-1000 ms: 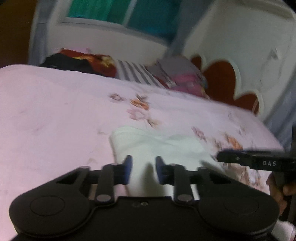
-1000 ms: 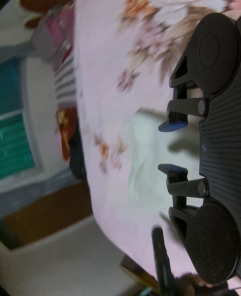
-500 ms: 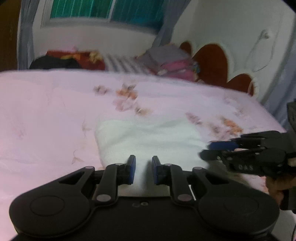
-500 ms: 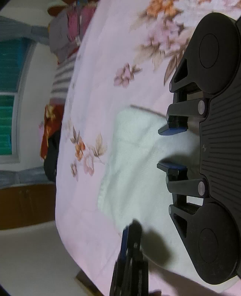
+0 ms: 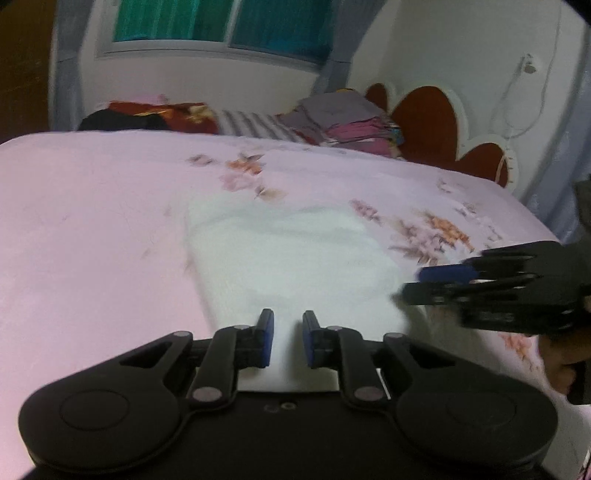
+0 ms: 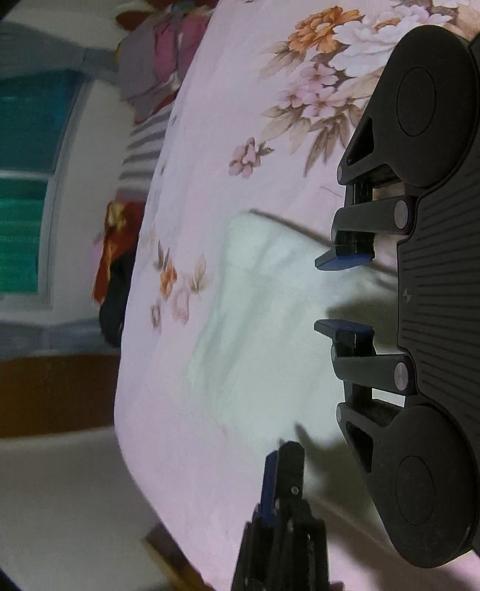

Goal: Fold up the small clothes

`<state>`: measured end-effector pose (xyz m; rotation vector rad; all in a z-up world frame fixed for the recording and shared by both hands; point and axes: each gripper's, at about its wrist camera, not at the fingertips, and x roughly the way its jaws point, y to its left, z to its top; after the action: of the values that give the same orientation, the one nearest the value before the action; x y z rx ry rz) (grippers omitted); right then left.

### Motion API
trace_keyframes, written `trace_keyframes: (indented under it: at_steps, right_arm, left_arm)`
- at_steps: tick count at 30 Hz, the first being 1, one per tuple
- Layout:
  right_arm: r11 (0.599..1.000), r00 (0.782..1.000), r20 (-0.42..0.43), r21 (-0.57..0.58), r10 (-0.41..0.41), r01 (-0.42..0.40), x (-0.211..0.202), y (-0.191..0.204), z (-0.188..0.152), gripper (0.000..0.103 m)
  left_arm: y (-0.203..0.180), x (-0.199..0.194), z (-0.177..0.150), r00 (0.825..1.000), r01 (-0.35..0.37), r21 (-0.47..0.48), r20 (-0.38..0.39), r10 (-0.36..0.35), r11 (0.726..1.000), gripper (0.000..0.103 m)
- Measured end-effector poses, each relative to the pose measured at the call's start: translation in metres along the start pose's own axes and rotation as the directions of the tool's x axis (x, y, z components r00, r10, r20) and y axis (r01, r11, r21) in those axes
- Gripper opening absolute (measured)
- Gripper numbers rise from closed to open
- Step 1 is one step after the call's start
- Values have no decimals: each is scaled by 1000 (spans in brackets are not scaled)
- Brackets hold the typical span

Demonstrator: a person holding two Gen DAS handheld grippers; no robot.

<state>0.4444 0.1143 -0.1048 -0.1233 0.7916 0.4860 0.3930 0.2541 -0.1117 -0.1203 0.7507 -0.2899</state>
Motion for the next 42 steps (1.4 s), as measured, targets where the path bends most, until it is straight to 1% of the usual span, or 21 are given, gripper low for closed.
trace_keyframes:
  at_steps: [2, 3, 4, 5, 6, 8, 10, 12, 14, 16, 19, 20, 21, 22, 23, 24, 25, 27, 30, 37, 42]
  right_arm:
    - [1000, 1000, -2, -17, 11, -11, -11, 5, -14, 30]
    - [1000, 1000, -22, -13, 14, -14, -13, 5, -23, 30]
    - [1000, 997, -68, -4, 20, -20, -10, 5, -34, 30]
    - [1000, 995, -95, -5, 2, -2, -10, 6, -44, 30]
    - [1000, 996, -92, 6, -21, 21, -13, 4, -50, 30]
    - [995, 997, -67, 85, -38, 43, -33, -6, -58, 30]
    - [989, 999, -20, 144, -26, 29, -60, -10, -65, 30]
    - [986, 1000, 13, 169, -6, 4, -85, -7, -73, 30]
    - [986, 999, 31, 167, 13, -18, -109, 2, -83, 30]
    - [986, 999, 48, 166, 22, -30, -130, 11, -95, 30]
    - [985, 998, 63, 171, 22, -33, -160, 24, -111, 30]
    - [985, 998, 67, 171, 16, -28, -167, 28, -115, 30]
    - [985, 997, 72, 173, 7, -19, -177, 33, -121, 30]
    - [984, 997, 76, 178, -3, -10, -185, 37, -126, 30]
    - [984, 997, 78, 180, -19, 5, -192, 40, -130, 33]
    - [985, 996, 77, 172, -47, 33, -199, 44, -134, 65]
    - [984, 994, 75, 163, -83, 70, -205, 48, -139, 102]
    - [984, 988, 87, 137, -124, 112, -215, 55, -147, 103]
    - [982, 987, 89, 144, -134, 120, -231, 63, -160, 103]
    - [975, 974, 142, 159, -177, 155, -278, 90, -182, 103]
    - [969, 967, 179, 196, -183, 148, -309, 104, -189, 103]
  left_arm:
    - [0, -3, -16, 999, -35, -19, -36, 34, 999, 14]
    - [-1, -5, -24, 997, -59, -30, -48, 57, 998, 14]
    - [-2, -9, -29, 997, -64, -42, -45, 62, 997, 14]
    - [-4, -19, -36, 997, -66, -65, -34, 64, 996, 14]
    - [-5, -29, -40, 997, -73, -83, -21, 72, 994, 17]
    - [-14, -52, -50, 996, -83, -109, 10, 85, 991, 19]
    - [-25, -69, -59, 995, -100, -112, 17, 103, 989, 22]
    - [-41, -84, -69, 992, -120, -103, 14, 122, 987, 27]
    - [-56, -98, -76, 989, -141, -90, 25, 144, 986, 28]
    - [-72, -113, -82, 984, -171, -72, 36, 174, 983, 35]
    - [-92, -136, -90, 979, -191, -51, 66, 195, 980, 59]
    - [-100, -145, -93, 974, -208, -39, 82, 210, 977, 71]
    - [-108, -153, -96, 971, -218, -26, 96, 220, 976, 87]
    - [-114, -158, -97, 968, -228, -19, 108, 229, 973, 97]
    - [-122, -167, -102, 960, -248, -10, 130, 247, 969, 103]
    - [-130, -173, -106, 954, -270, 6, 141, 266, 963, 103]
    - [-138, -176, -109, 949, -288, 24, 139, 282, 957, 103]
    - [-152, -186, -118, 946, -310, 59, 123, 301, 949, 103]
    - [-166, -205, -129, 946, -305, 70, 142, 293, 950, 103]
    - [-182, -246, -144, 939, -288, -4, 198, 283, 958, 103]
    - [-197, -268, -153, 931, -300, 18, 222, 289, 954, 103]
